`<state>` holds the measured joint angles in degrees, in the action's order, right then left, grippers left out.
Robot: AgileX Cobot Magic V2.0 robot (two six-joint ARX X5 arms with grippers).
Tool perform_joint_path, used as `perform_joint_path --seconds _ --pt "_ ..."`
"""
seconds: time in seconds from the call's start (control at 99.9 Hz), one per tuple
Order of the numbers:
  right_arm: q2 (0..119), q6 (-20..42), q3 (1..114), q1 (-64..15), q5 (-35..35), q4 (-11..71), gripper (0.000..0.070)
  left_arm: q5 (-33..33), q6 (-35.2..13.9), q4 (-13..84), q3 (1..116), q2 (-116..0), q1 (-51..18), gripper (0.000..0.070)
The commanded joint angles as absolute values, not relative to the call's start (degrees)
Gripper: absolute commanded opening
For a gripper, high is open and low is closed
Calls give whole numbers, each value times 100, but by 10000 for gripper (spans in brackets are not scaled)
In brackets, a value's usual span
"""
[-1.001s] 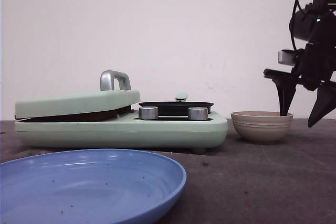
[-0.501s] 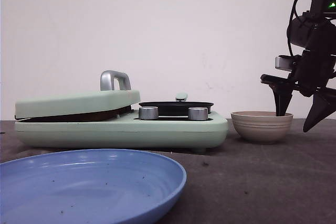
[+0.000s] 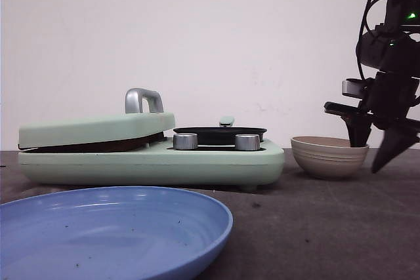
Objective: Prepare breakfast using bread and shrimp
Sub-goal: 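Lift the shrimp bowl with the right gripper over the frying pan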
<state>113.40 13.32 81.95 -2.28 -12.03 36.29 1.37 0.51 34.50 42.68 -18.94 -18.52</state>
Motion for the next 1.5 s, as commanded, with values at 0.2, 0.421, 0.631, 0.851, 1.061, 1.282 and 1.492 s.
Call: perform_joint_path --seconds 0.2,0.421,0.631,0.851,1.061,1.282,1.492 --pt "11476 1317 8315 -268 -1205 3603 3 104 86 3389 4303 -1905 -1874 434" --pt "11472 1479 8315 -266 -1234 3577 3 102 86 3389 4303 -1905 -1874 434" --pt "11360 1573 8329 -266 -1376 3568 3 102 86 3391 4303 -1905 -1874 434" --pt "11013 1566 8333 -266 -1369 3509 3 102 86 3391 4303 -1905 -1874 434" --pt "10613 1575 8335 -268 -1474 3380 3 102 86 3393 4303 -1905 -1874 434" --pt "10335 1776 8337 -416 -1817 3116 3 104 84 3481 4303 -1905 -1874 434" --pt "10333 2123 8337 -838 -1946 2523 3 104 86 3527 4303 -1905 -1876 434"
